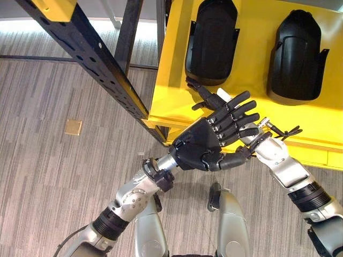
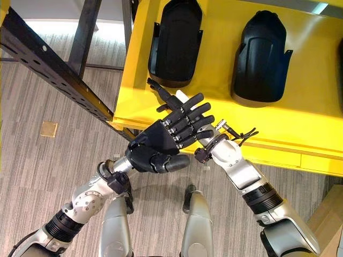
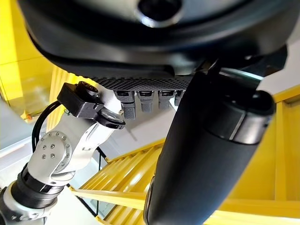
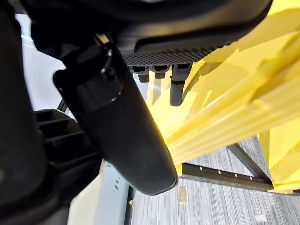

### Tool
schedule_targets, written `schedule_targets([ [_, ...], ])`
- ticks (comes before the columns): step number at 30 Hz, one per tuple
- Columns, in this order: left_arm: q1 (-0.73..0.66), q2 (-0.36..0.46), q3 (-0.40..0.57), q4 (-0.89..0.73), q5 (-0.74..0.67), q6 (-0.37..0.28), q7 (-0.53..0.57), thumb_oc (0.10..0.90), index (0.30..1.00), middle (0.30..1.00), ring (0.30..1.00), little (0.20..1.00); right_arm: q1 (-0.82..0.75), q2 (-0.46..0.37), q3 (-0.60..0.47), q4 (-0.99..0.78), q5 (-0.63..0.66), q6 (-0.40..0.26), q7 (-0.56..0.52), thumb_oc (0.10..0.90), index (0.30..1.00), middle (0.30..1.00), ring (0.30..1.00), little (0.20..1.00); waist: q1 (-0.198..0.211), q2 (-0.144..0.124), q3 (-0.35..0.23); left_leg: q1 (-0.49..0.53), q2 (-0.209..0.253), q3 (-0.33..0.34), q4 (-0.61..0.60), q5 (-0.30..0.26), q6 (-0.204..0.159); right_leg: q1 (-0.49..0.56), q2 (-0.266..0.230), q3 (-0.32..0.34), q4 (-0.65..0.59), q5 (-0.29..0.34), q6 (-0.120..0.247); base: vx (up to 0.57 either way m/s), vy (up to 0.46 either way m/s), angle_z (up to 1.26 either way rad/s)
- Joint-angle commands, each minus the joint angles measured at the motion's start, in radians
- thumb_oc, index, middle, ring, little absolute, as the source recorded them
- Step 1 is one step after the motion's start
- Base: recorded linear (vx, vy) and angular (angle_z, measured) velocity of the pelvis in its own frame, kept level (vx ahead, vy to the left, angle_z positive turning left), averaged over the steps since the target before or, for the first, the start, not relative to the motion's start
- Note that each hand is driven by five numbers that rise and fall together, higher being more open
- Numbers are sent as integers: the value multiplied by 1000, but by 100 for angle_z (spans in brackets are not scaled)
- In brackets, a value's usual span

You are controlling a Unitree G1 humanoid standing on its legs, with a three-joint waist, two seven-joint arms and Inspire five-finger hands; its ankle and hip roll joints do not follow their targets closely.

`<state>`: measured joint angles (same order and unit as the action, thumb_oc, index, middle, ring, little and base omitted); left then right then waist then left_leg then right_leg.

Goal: Move parts from the plastic box to the shelf.

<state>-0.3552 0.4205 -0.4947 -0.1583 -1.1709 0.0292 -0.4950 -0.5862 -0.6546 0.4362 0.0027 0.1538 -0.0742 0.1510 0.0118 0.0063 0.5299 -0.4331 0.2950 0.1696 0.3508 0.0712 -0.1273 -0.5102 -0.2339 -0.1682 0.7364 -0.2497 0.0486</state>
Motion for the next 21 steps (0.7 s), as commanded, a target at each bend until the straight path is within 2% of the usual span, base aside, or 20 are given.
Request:
schedule_targets([
  [1, -78, -52, -63, -114, 20, -10, -55, 900, 1000, 1000, 1000, 1000, -6, 107, 143, -234, 79, -71, 166, 900, 1000, 1000, 1000, 1000, -8, 5, -10, 54, 14, 64, -5, -68, 22, 54, 19, -17, -42, 17, 18, -42, 21, -2],
  [8, -57, -30, -75, -114, 48, -39, -47, 900, 1000, 1000, 1000, 1000, 27, 63, 147, -252, 70, -106, 180, 900, 1000, 1000, 1000, 1000, -11, 4, -10, 83, 14, 68, -20, -65, 24, 82, 28, -18, -58, 21, 15, -20, 0, 0],
  [13, -34, -16, -71, -118, 60, -42, -65, 900, 1000, 1000, 1000, 1000, 46, 37, 112, -272, 106, -225, 135, 900, 1000, 1000, 1000, 1000, -16, 2, -10, 135, 13, 71, -29, -69, 26, 135, 30, -15, -74, 18, 15, 0, 0, 0],
  [15, -30, -24, -72, -126, 68, -38, -52, 900, 1000, 1000, 1000, 1000, 48, 50, 78, -296, 128, -295, 133, 900, 1000, 1000, 1000, 1000, -21, 3, -19, 174, 16, 74, -37, -74, 27, 173, 32, -11, -86, 16, 13, 0, 0, 0],
  [21, -16, -55, -59, -142, 75, 5, -23, 900, 1000, 1000, 1000, 1000, 27, 94, 33, -359, 206, -319, 184, 900, 1000, 1000, 1000, 1000, -22, 14, -74, 231, 20, 77, -68, -71, 26, 233, 36, -10, -123, 18, 10, 65, 8, -4],
])
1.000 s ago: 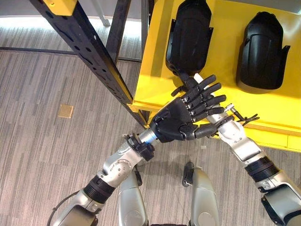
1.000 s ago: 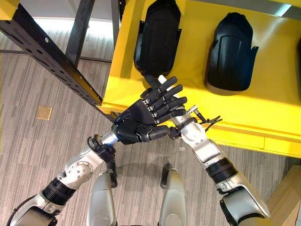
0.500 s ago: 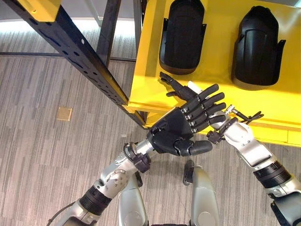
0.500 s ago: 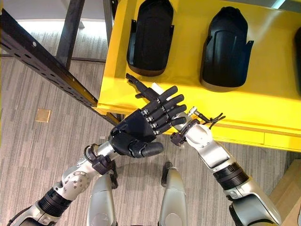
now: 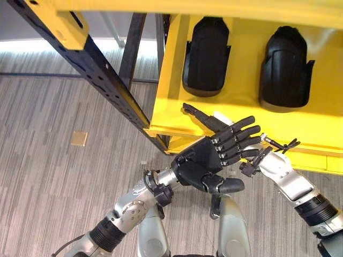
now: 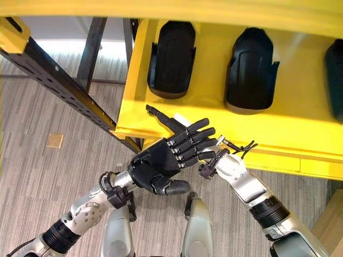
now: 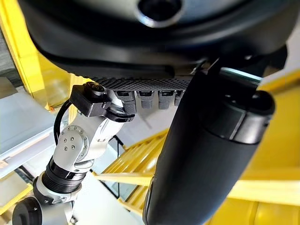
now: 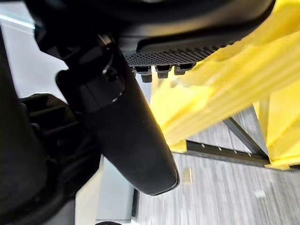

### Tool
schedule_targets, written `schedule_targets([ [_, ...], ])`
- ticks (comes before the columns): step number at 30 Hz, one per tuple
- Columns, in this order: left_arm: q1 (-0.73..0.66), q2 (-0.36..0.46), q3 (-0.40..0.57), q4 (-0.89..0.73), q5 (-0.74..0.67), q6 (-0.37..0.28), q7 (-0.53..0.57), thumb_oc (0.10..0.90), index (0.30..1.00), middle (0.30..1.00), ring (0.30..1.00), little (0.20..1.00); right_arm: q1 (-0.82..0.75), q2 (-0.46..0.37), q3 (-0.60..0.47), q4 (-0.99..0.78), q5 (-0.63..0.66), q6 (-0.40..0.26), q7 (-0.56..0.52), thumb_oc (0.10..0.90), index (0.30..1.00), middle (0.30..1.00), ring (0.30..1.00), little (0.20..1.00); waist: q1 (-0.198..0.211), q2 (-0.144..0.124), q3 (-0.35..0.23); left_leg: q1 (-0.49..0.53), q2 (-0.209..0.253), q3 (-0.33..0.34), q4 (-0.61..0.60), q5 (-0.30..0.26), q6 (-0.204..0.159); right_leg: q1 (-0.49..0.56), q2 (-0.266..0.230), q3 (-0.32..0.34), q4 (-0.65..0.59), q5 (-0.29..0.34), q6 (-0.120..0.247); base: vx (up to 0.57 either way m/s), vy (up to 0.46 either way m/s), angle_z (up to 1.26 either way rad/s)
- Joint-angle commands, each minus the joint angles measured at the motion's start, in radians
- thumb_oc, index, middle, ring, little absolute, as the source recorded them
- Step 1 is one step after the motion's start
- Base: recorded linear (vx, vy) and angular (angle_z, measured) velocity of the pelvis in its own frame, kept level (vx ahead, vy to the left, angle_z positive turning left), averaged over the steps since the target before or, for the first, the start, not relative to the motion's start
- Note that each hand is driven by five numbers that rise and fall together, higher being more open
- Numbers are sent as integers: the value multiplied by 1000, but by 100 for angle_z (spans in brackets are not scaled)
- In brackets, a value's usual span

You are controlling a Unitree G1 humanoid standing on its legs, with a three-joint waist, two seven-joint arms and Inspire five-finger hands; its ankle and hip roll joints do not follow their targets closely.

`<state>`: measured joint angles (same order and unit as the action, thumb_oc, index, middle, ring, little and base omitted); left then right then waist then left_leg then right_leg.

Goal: Move parts from the plastic box to the shelf.

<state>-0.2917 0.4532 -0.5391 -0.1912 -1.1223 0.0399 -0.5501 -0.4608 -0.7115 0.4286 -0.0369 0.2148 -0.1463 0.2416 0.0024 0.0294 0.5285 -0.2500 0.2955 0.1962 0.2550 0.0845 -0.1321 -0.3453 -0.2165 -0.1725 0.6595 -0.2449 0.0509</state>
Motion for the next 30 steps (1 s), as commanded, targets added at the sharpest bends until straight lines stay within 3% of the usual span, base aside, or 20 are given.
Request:
schedule_targets([
  [1, -73, -95, -9, -113, 27, 7, 41, 900, 1000, 1000, 1000, 1000, -109, 166, 36, -335, 159, -260, 104, 900, 1000, 1000, 1000, 1000, -11, -7, -90, 68, 19, 51, 18, -85, 31, 89, 16, -7, -55, 12, 7, 97, 22, -5],
  [5, -58, -120, -3, -114, 34, 27, 55, 900, 1000, 1000, 1000, 1000, -104, 200, 26, -376, 156, -269, 102, 900, 1000, 1000, 1000, 1000, -10, 0, -127, 111, 17, 54, -1, -86, 32, 135, 8, -9, -82, 15, 9, 98, 21, -2],
  [14, -43, -161, 7, -120, 2, 59, 104, 900, 1000, 1000, 1000, 1000, -81, 260, 4, -380, 60, -313, -85, 900, 1000, 1000, 1000, 1000, -26, 19, -212, 210, 12, 89, -55, -91, 27, 232, -14, 3, -172, 31, 22, 91, 36, 0],
  [22, -42, -184, 23, -134, -74, 128, 183, 900, 1000, 1000, 1000, 1000, -79, 275, 12, -371, -79, -246, -188, 900, 1000, 1000, 1000, 1000, -26, 24, -252, 260, 8, 97, -64, -99, 23, 287, -27, -3, -191, 30, 24, 85, 19, -1],
  [28, 4, -189, 32, -115, -235, 301, 359, 900, 1000, 1000, 1000, 1000, -76, 261, 11, -340, -203, -240, -291, 900, 1000, 1000, 1000, 1000, -17, 27, -259, 276, 5, 91, -68, -98, 21, 308, -34, -10, -200, 34, 27, 19, 0, 2],
  [30, 44, -182, 32, -74, -269, 319, 406, 900, 1000, 1000, 1000, 1000, -73, 250, 3, -325, -243, -242, -330, 900, 1000, 1000, 1000, 1000, -11, 27, -258, 275, 4, 85, -68, -98, 20, 309, -35, -13, -200, 34, 28, -19, -3, 1],
])
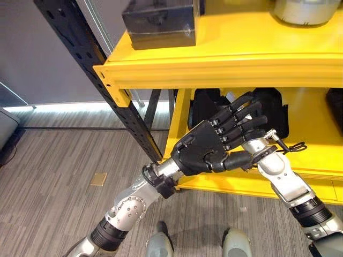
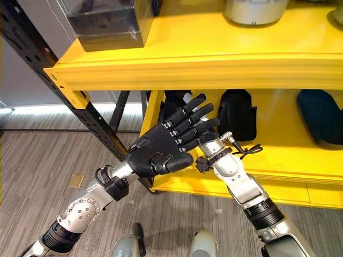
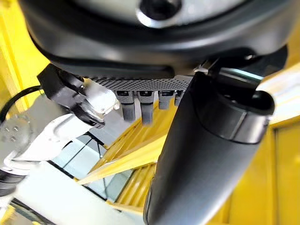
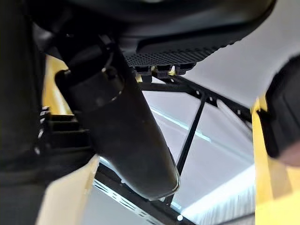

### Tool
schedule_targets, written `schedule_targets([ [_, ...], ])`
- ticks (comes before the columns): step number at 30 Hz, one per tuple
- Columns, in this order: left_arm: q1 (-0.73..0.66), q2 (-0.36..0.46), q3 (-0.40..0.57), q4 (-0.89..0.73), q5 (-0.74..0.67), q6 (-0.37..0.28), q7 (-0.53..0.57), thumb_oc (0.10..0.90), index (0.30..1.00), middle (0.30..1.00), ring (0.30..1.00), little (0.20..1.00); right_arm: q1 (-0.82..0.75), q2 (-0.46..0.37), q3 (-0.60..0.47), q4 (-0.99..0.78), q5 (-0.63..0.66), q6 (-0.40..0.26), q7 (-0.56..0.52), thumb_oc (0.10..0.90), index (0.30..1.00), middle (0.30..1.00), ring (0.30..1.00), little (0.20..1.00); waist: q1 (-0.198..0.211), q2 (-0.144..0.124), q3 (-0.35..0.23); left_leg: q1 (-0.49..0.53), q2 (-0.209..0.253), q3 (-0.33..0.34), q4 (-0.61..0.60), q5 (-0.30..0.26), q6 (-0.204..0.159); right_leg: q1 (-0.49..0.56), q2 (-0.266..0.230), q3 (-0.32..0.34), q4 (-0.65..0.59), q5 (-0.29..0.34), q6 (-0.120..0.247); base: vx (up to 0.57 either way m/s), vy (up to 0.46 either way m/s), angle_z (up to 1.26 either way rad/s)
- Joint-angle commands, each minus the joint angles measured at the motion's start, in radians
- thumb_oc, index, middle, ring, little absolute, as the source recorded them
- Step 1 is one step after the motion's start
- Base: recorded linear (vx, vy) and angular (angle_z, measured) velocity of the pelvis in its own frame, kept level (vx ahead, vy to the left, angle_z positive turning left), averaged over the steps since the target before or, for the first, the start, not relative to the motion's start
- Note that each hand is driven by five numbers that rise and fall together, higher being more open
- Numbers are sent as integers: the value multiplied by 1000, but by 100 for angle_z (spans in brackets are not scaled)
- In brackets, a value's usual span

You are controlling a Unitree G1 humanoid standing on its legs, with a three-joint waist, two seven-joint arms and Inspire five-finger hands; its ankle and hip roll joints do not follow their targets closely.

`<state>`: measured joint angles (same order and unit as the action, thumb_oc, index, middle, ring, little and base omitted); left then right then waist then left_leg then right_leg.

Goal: Move parts from the plastic box to the shelf.

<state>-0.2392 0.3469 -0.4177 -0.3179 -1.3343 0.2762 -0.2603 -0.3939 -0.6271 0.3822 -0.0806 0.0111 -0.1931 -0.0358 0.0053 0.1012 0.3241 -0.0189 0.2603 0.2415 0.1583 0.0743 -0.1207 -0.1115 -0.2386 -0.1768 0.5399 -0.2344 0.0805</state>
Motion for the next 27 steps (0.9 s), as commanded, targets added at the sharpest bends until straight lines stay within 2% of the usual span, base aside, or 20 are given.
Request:
schedule_targets([
  [1, 34, -66, -78, 82, -53, 75, 90, 900, 1000, 1000, 1000, 1000, -143, 151, 41, -267, -37, -191, -70, 900, 1000, 1000, 1000, 1000, -9, -45, -54, 42, 37, 35, 30, -89, 9, 76, -14, -10, -80, 22, -3, -39, -5, 3],
  [3, 56, -59, -69, 96, -43, 71, 77, 900, 1000, 1000, 1000, 1000, -143, 142, 36, -260, -35, -184, -81, 900, 1000, 1000, 1000, 1000, -6, -45, -54, 41, 36, 34, 31, -90, 8, 76, -15, -12, -80, 20, -3, -20, 9, 1],
  [6, 120, -31, -25, 122, 21, 33, -17, 900, 1000, 1000, 1000, 1000, -126, 98, 1, -233, 7, -179, -96, 900, 1000, 1000, 1000, 1000, 6, -44, -58, 40, 32, 27, 29, -88, 8, 86, -19, -20, -88, 20, -5, -26, 16, 2],
  [8, 147, -17, 0, 127, 101, -51, -78, 900, 1000, 1000, 1000, 1000, -67, 73, -38, -213, 72, -176, -82, 900, 1000, 1000, 1000, 1000, 9, -46, -64, 42, 31, 24, 27, -88, 12, 100, -23, -27, -99, 21, -4, 0, 0, 0],
  [10, 150, -11, 13, 129, 128, -112, -69, 900, 1000, 1000, 1000, 1000, -28, 67, -54, -210, 110, -170, -63, 900, 1000, 1000, 1000, 1000, 6, -49, -68, 45, 31, 25, 23, -87, 12, 104, -24, -28, -103, 23, -2, -3, 0, 9],
  [12, 143, -11, 49, 131, 155, -223, -50, 900, 1000, 1000, 1000, 1000, 57, 67, -87, -212, 126, -164, -57, 900, 1000, 1000, 1000, 1000, -5, -59, -76, 53, 32, 32, 16, -88, 14, 115, -24, -25, -120, 29, 3, -1, -16, 8],
  [16, 132, -15, 104, 112, 204, -240, -85, 900, 1000, 1000, 1000, 1000, 171, 61, -148, -213, 122, -165, -64, 900, 1000, 1000, 1000, 1000, -25, -71, -91, 61, 41, 49, 11, -89, 16, 126, -21, -13, -153, 41, 8, -4, -15, 0],
  [20, 105, -4, 149, 76, 234, -248, -114, 900, 1000, 1000, 1000, 1000, 281, 32, -255, -228, 120, -207, -89, 900, 1000, 1000, 1000, 1000, -62, -89, -113, 77, 53, 85, 5, -93, 14, 139, -24, 8, -209, 66, 17, -12, -17, -15],
  [27, 82, 9, 221, 46, 311, -308, -13, 900, 1000, 1000, 1000, 1000, 354, 25, -378, -255, 108, -212, -102, 900, 1000, 1000, 1000, 1000, -103, -106, -161, 123, 83, 178, -32, -83, 0, 157, -62, 0, -314, 135, 50, 17, 0, -38],
])
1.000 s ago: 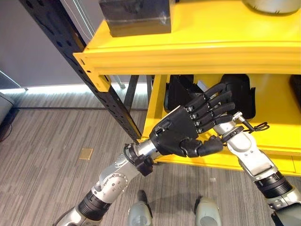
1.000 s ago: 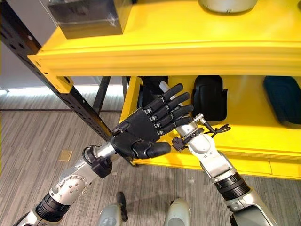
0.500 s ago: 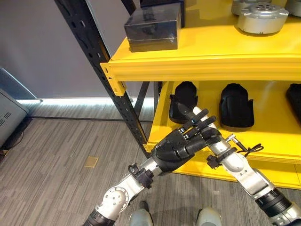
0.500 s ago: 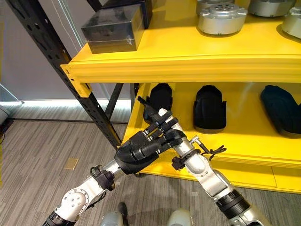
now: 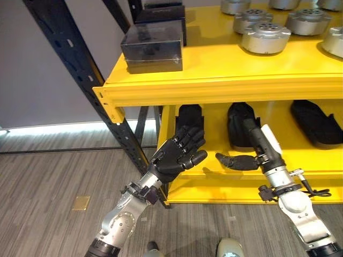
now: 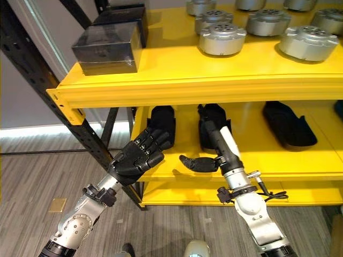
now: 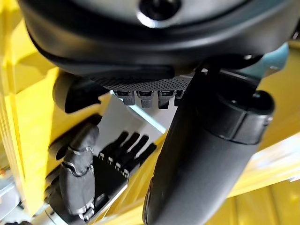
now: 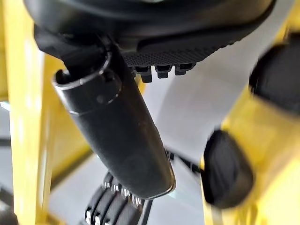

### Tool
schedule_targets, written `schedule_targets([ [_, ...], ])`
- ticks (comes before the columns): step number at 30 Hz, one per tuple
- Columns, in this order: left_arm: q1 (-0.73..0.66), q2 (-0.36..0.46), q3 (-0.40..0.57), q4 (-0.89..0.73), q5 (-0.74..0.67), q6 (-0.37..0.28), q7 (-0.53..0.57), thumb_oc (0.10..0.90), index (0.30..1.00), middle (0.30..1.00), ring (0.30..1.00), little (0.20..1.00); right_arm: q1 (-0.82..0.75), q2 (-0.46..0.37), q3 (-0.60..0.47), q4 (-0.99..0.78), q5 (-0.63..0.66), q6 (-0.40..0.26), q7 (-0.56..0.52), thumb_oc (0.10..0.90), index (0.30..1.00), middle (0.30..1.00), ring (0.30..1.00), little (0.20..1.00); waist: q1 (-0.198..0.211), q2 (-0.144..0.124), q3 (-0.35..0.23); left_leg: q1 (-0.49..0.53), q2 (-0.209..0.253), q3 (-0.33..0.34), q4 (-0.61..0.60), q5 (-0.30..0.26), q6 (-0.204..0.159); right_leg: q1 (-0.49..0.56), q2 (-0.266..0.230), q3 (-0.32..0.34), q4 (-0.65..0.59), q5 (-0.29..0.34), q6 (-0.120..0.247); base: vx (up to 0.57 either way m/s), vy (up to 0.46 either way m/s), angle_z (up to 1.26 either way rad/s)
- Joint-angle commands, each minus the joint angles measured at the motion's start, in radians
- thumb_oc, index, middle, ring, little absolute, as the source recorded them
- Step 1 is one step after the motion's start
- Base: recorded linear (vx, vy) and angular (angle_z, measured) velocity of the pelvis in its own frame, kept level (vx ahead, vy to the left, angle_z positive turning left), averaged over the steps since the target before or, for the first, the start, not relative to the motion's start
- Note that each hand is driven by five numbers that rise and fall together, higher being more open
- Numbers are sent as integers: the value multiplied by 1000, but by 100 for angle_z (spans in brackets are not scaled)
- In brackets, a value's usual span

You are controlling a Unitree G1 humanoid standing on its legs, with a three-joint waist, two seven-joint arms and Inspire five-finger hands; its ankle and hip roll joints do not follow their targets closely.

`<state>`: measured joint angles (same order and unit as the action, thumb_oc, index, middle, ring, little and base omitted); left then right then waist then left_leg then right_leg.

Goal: Move parts from the plastic box to the shelf.

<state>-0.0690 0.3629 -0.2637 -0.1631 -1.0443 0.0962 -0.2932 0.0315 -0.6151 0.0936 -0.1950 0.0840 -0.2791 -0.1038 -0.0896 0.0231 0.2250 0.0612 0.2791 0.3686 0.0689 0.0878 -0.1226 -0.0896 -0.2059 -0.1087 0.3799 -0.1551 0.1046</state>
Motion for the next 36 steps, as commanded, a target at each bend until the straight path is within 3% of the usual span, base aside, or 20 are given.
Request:
schedule_targets([
  [1, -83, -5, 79, -106, 3, -120, 20, 900, 1000, 1000, 1000, 1000, -63, 13, -103, -144, 35, -123, -38, 900, 1000, 1000, 1000, 1000, -10, -30, -67, 49, 69, 61, 47, -90, -1, 136, -97, -71, -165, 62, 29, 45, 3, -53],
  [12, -53, 17, 137, -107, -26, -138, -53, 900, 1000, 1000, 1000, 1000, 4, 2, -188, -125, 63, -75, -35, 900, 1000, 1000, 1000, 1000, -15, -40, -75, 49, 95, 88, 39, -84, -14, 130, -109, -81, -194, 84, 43, 20, -3, -19],
  [16, -50, 6, 124, -99, -44, -122, -6, 900, 1000, 1000, 1000, 1000, -13, -6, -161, -52, 146, 18, 14, 900, 1000, 1000, 1000, 1000, -8, -45, -77, 55, 101, 94, 22, -74, -23, 141, -124, -90, -248, 123, 57, 12, -10, -9],
  [21, -31, -1, 124, -55, -47, -103, -19, 900, 1000, 1000, 1000, 1000, -7, 7, -135, 57, 140, 13, 11, 900, 1000, 1000, 1000, 1000, 2, -52, -83, 56, 102, 96, 15, -72, -28, 148, -128, -104, -277, 143, 64, 21, -14, -3],
  [24, -25, -1, 111, -29, -21, -59, -47, 900, 1000, 1000, 1000, 1000, 4, 13, -134, 103, 143, -3, 7, 900, 1000, 1000, 1000, 1000, 9, -55, -84, 53, 102, 93, 14, -71, -25, 149, -125, -113, -277, 142, 63, 1, -10, -1],
  [36, -14, -10, 96, -32, -47, -51, -75, 900, 1000, 1000, 1000, 1000, 7, 35, -116, 146, 153, 8, 27, 900, 1000, 1000, 1000, 1000, 19, -59, -92, 63, 104, 86, 10, -70, -25, 168, -128, -126, -289, 149, 65, -4, -9, 2],
])
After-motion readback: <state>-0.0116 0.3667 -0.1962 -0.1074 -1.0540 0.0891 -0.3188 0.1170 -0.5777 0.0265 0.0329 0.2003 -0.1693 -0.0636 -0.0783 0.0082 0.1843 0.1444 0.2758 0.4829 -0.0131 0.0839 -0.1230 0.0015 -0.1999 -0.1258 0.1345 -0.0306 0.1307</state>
